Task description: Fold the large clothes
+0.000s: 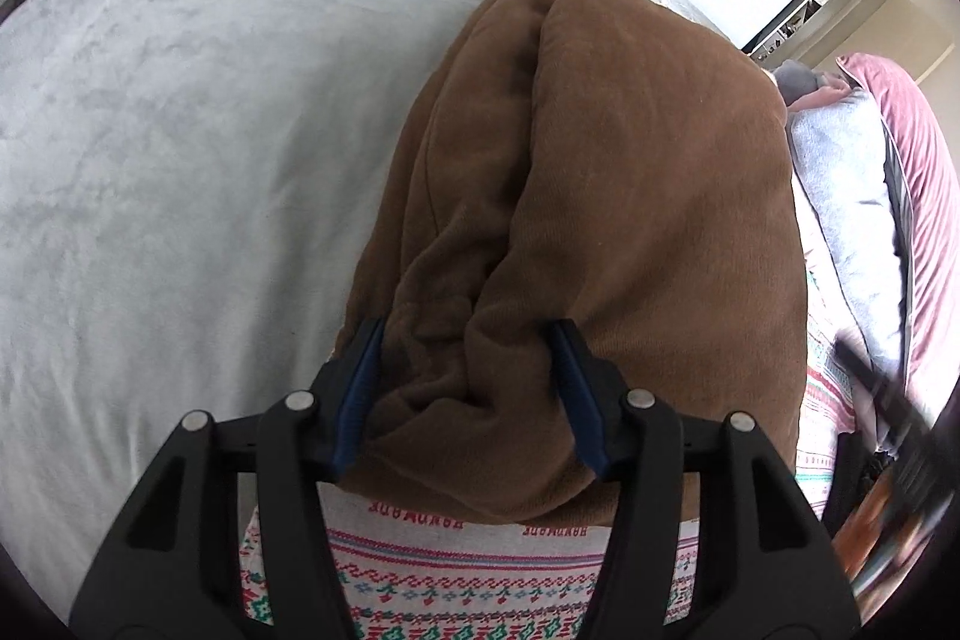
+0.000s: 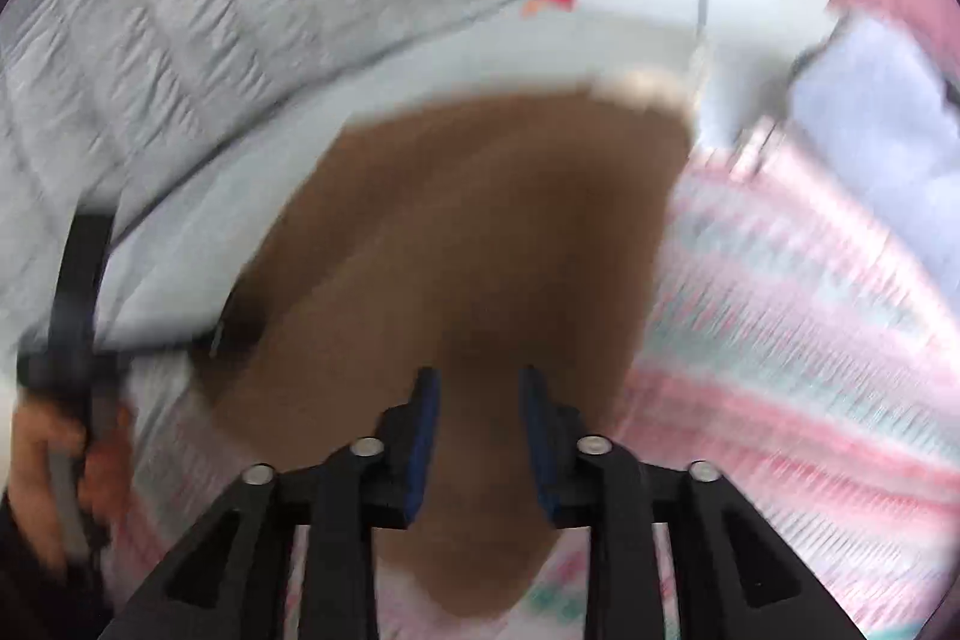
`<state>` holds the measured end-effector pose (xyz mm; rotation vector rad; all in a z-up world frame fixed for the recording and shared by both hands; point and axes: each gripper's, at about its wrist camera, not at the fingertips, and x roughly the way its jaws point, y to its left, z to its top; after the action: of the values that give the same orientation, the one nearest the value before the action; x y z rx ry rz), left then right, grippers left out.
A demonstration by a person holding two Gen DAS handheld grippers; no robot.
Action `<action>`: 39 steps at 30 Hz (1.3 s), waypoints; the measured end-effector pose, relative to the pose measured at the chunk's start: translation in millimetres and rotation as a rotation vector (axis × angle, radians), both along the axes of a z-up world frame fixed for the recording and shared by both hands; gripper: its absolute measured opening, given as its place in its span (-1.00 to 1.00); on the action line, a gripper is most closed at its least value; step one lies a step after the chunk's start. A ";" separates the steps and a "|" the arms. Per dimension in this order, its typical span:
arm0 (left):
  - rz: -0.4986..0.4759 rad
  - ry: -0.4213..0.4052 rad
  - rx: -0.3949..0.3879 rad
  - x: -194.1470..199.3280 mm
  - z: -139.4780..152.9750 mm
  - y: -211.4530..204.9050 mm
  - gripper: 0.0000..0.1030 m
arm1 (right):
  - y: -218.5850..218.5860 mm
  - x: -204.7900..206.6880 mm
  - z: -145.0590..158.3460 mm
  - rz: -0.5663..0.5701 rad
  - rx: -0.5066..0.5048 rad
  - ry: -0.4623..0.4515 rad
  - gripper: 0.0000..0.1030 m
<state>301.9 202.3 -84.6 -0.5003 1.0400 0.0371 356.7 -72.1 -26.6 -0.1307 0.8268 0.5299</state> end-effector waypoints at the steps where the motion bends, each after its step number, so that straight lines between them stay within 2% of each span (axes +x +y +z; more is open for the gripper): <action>1: 0.000 0.003 -0.005 0.8 -0.9 0.1 0.15 | -2.4 23.5 12.7 -0.025 0.036 -0.005 -0.36; 5: -0.002 0.005 -0.001 1.9 -0.6 -0.8 0.15 | -3.8 110.1 22.2 -0.125 0.112 0.084 -0.36; 8: -0.004 0.008 0.000 1.3 -0.9 -1.4 0.15 | 1.2 169.2 12.3 -0.205 0.125 0.147 -0.36; 10: -0.003 0.009 0.002 2.3 -0.7 -2.2 0.15 | 9.6 206.3 -6.7 -0.236 0.121 0.201 -0.35; 12: -0.002 0.009 0.001 3.9 -0.6 -2.2 0.15 | 24.0 225.8 -27.1 -0.235 0.078 0.231 -0.34; 14: 0.000 0.011 0.000 7.5 -0.7 -1.3 0.16 | 47.3 234.8 -47.2 -0.208 -0.034 0.212 -0.33; 19: 0.003 0.017 0.005 10.9 -1.3 1.4 0.16 | 77.5 229.1 -53.9 -0.223 -0.224 0.139 -0.32; 22: 0.004 0.011 -0.021 10.2 -1.4 5.7 0.16 | 76.7 214.5 -48.9 -0.239 -0.227 0.066 -0.31; 24: -0.003 0.000 -0.050 8.5 -0.9 10.8 0.17 | 68.3 198.7 -40.1 -0.257 -0.202 0.023 -0.12; 25: -0.006 -0.006 -0.065 6.7 0.3 14.6 0.17 | 60.2 185.6 -32.6 -0.257 -0.172 0.021 0.11; 26: -0.004 -0.008 -0.078 5.7 2.6 17.5 0.17 | 53.0 176.0 -29.2 -0.247 -0.138 0.021 0.24; 29: 0.034 -0.022 -0.133 -3.0 12.4 34.6 0.29 | 25.4 134.2 -15.4 -0.197 -0.023 0.027 0.32; 32: 0.049 -0.033 -0.152 -8.6 14.5 43.2 0.32 | -9.2 96.0 -14.5 -0.174 0.089 0.060 0.45; 35: 0.061 -0.017 -0.185 -11.7 10.4 46.3 0.32 | -50.7 73.1 -27.6 -0.202 0.252 0.166 0.53; 39: 0.105 -0.008 -0.245 -20.7 14.3 55.0 0.32 | -96.2 47.3 -55.9 -0.285 0.350 0.264 0.54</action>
<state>281.2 257.3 -70.3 -0.7763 1.0153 0.0006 404.0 -168.3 -82.5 0.3809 0.9768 0.4192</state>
